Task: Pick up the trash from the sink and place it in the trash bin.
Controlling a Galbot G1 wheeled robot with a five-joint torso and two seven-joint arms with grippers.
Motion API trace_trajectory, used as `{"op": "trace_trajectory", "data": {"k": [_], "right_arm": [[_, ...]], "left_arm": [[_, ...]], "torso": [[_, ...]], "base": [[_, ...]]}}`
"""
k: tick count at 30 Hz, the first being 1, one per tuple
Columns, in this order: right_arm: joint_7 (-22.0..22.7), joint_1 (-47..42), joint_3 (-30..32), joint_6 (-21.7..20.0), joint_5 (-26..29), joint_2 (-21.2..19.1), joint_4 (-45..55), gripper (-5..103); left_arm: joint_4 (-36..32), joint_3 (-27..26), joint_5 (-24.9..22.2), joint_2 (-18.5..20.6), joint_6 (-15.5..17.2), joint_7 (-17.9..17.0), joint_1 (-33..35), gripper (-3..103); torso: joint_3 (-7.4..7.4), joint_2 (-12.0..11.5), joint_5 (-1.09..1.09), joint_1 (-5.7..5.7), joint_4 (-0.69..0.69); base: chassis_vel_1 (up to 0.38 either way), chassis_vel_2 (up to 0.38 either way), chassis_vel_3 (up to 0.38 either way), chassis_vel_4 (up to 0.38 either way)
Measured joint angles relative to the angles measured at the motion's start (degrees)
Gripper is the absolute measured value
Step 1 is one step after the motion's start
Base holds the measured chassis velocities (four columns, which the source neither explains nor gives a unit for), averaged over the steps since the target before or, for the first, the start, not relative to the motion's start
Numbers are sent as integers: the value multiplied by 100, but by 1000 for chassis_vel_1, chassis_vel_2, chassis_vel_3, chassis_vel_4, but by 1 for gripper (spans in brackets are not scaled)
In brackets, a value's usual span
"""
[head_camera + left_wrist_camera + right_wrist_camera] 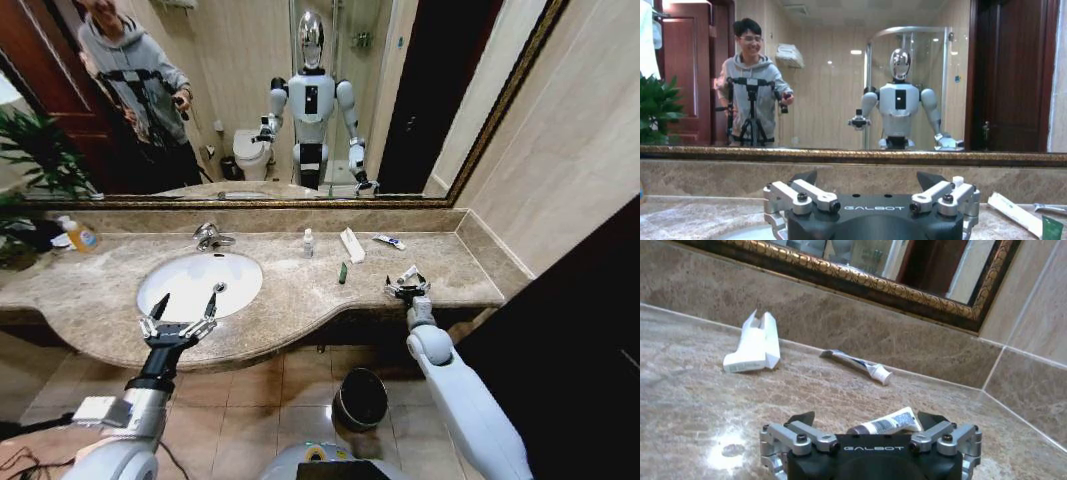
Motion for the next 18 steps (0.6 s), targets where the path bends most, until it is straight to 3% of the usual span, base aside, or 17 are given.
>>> {"op": "trace_trajectory", "data": {"k": [6, 12, 18], "right_arm": [[-13, -29, 16, -29, 86, 14, -69, 97], [-49, 124, -56, -67, 429, -59, -260, 78], [-17, 220, -121, -137, 658, -107, -319, 66]], "left_arm": [[0, 0, 0, 0, 0, 0, 0, 100], [0, 0, 0, 0, 0, 0, 0, 100], [0, 0, 0, 0, 0, 0, 0, 100]], "torso": [[0, 0, 1, 0, 0], [-1, 2, -3, -2, 0], [-1, 2, -1, -1, 1]], "base": [[0, 0, 0, 0], [0, 0, 0, 0], [0, 0, 0, 0]]}}
